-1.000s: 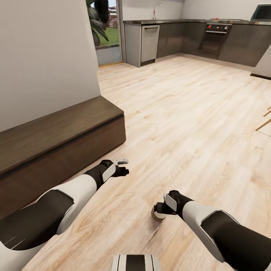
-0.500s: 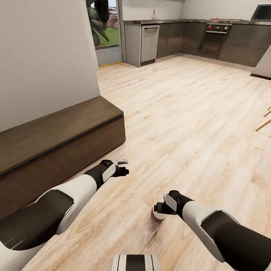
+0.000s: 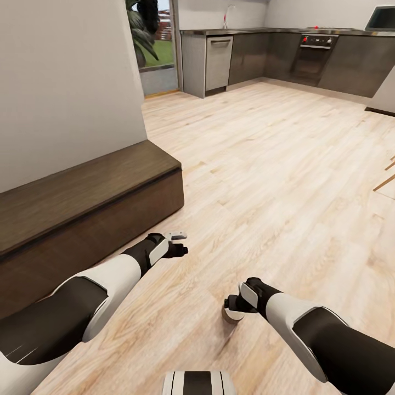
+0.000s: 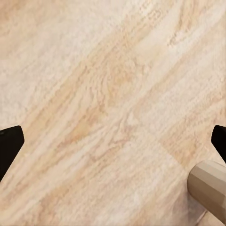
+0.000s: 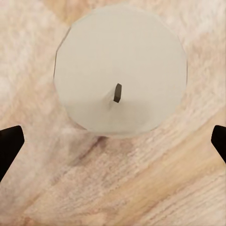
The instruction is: Place each of the two pumpkins and all three candles from the living room inside a cabinet in the living room (use any cabinet), then make sure every cabinet is closed, and position the cauldron so it is next to a table in the living room.
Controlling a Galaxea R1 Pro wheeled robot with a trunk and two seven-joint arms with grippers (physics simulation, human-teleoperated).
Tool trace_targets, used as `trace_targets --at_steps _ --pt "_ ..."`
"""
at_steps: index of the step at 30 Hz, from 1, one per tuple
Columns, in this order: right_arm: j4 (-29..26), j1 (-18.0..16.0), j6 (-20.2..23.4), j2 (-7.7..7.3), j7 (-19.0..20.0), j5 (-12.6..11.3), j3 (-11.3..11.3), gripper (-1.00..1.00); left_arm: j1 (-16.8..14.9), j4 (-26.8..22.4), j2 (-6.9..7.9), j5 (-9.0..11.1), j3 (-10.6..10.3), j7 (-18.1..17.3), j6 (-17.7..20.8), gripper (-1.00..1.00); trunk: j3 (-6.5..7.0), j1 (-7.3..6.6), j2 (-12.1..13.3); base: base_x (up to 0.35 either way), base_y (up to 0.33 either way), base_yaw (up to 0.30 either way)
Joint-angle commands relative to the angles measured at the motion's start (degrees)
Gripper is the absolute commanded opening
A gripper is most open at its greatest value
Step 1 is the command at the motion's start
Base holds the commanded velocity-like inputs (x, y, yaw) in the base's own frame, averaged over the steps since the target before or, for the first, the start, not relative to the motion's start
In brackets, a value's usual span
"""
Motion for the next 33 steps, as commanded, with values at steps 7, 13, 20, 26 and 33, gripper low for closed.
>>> trace_targets --at_steps 7,13,20,26,33 --pt "0.09 -0.06 0.08 0.03 -0.24 -0.6 0.36 1.0 -0.06 -0.08 0.0 0.61 -0.29 0.44 0.23 1.0 -0.04 -0.01 -0.02 0.0 0.0 0.0" --pt "0.12 -0.06 0.08 0.03 -0.28 -0.6 0.36 1.0 -0.04 -0.08 0.0 0.61 -0.29 0.44 0.23 1.0 -0.04 -0.01 -0.02 0.075 0.0 0.0" --pt "0.14 -0.06 0.08 0.03 -0.25 -0.6 0.36 1.0 -0.06 -0.08 0.0 0.61 -0.29 0.44 0.23 1.0 -0.04 -0.01 -0.02 0.032 0.0 0.0" --pt "0.15 -0.06 0.08 0.03 -0.24 -0.6 0.36 1.0 -0.03 -0.08 0.0 0.61 -0.29 0.44 0.23 1.0 -0.04 -0.01 -0.02 0.003 0.0 0.0" --pt "0.14 -0.06 0.08 0.03 -0.22 -0.6 0.36 1.0 -0.02 -0.13 0.0 0.61 -0.29 0.37 0.23 1.0 -0.04 -0.01 -0.02 0.0 0.0 0.0"
